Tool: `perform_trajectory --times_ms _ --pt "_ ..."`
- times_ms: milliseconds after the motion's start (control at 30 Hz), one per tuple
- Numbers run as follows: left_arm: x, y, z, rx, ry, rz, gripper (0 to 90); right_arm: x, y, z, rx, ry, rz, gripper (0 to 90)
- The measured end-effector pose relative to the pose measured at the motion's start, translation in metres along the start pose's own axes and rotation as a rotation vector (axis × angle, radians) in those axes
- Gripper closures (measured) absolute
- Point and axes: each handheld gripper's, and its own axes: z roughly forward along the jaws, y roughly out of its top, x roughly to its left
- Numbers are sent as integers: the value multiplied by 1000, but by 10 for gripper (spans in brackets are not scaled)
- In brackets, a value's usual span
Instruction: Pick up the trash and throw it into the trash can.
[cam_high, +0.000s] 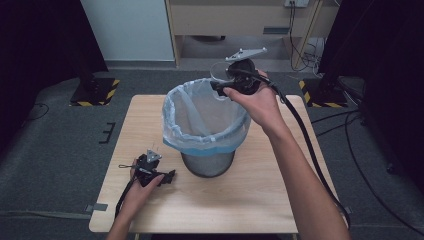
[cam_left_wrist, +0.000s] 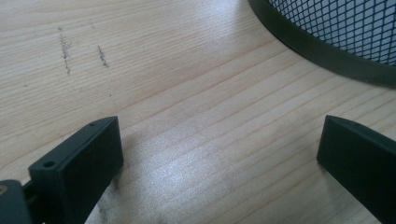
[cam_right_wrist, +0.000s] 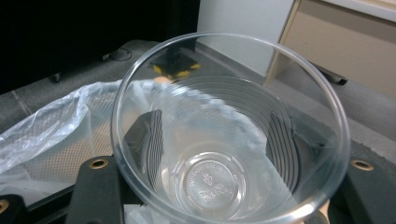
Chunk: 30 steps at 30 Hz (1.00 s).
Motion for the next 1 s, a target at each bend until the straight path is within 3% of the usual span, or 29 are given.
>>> perform_trajectory --times_ms 300,600,667,767,933,1000 --pt "0 0 0 0 0 0 0 7 -4 10 38 30 -10 352" --pt "0 0 0 0 0 0 0 8 -6 13 62 27 -10 334" --pt "0 0 0 0 0 0 0 7 -6 14 67 23 -4 296" --pt "0 0 0 0 0 0 0 5 -5 16 68 34 28 154" --pt "0 0 0 0 0 0 0 3 -5 12 47 29 23 77" --pt "0 0 0 0 -1 1 0 0 -4 8 39 -12 20 65"
